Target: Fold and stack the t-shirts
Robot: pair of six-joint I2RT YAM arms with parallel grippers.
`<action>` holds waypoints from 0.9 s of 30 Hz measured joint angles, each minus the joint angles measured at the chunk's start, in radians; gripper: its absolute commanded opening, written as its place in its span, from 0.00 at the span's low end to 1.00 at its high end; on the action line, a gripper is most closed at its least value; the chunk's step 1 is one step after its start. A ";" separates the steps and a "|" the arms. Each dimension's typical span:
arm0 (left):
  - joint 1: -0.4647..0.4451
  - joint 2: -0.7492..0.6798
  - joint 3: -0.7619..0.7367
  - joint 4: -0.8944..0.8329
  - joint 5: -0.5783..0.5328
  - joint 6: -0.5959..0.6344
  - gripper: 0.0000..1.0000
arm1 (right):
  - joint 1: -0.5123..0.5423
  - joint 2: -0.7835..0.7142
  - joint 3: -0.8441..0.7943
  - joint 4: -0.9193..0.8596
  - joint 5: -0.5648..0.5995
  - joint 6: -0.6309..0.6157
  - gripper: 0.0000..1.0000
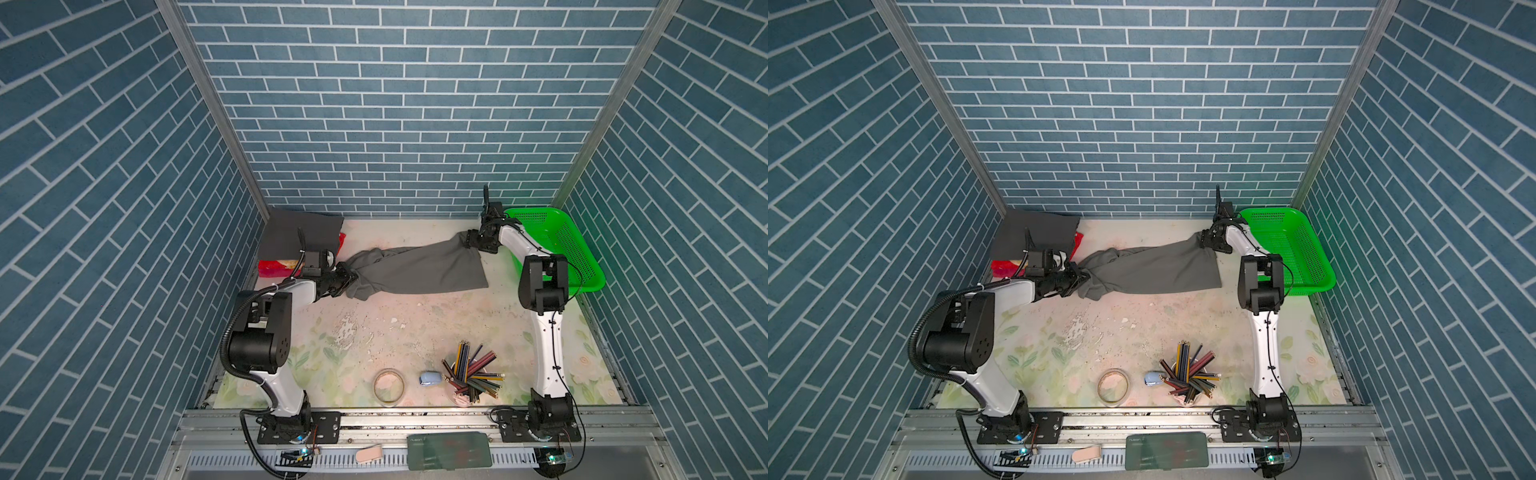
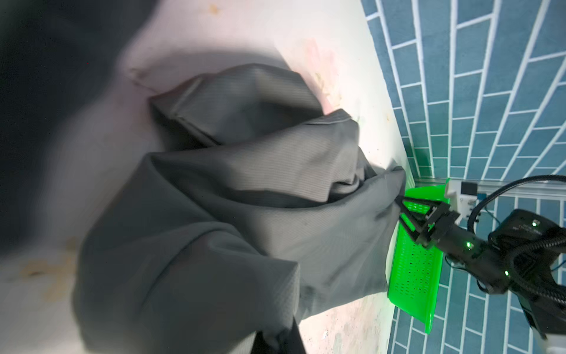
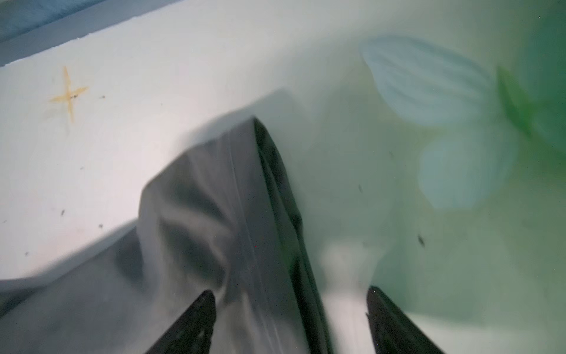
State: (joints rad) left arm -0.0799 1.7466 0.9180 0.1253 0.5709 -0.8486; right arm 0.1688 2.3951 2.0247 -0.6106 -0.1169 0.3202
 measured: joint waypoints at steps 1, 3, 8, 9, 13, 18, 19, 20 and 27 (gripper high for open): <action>-0.003 0.000 -0.001 0.003 0.001 -0.001 0.00 | -0.002 -0.063 -0.083 0.006 -0.002 -0.002 0.88; -0.006 0.000 -0.008 0.016 0.004 -0.005 0.00 | -0.006 -0.218 -0.266 0.035 -0.009 0.011 0.89; -0.007 0.000 -0.034 0.030 0.010 -0.011 0.00 | 0.000 -0.585 -0.647 0.167 -0.046 0.100 0.88; -0.008 0.000 -0.034 0.031 0.011 -0.012 0.00 | 0.002 -0.642 -0.722 0.211 -0.058 0.129 0.87; -0.009 0.000 -0.034 0.042 0.016 -0.016 0.00 | 0.014 -0.713 -0.946 0.314 -0.092 0.236 0.82; -0.011 0.000 -0.034 0.046 0.018 -0.018 0.00 | 0.034 -0.710 -1.102 0.401 -0.124 0.367 0.77; -0.011 0.000 -0.034 0.046 0.019 -0.018 0.00 | 0.036 -0.713 -1.114 0.425 -0.129 0.385 0.76; -0.011 0.000 -0.034 0.046 0.019 -0.018 0.00 | 0.036 -0.713 -1.124 0.459 -0.137 0.412 0.75; -0.012 -0.002 -0.039 0.048 0.022 -0.019 0.00 | 0.040 -0.708 -1.201 0.675 -0.149 0.592 0.65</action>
State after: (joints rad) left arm -0.0921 1.7447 0.8787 0.1734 0.5930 -0.8673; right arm 0.2085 1.6871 0.8234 0.0647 -0.2661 0.9119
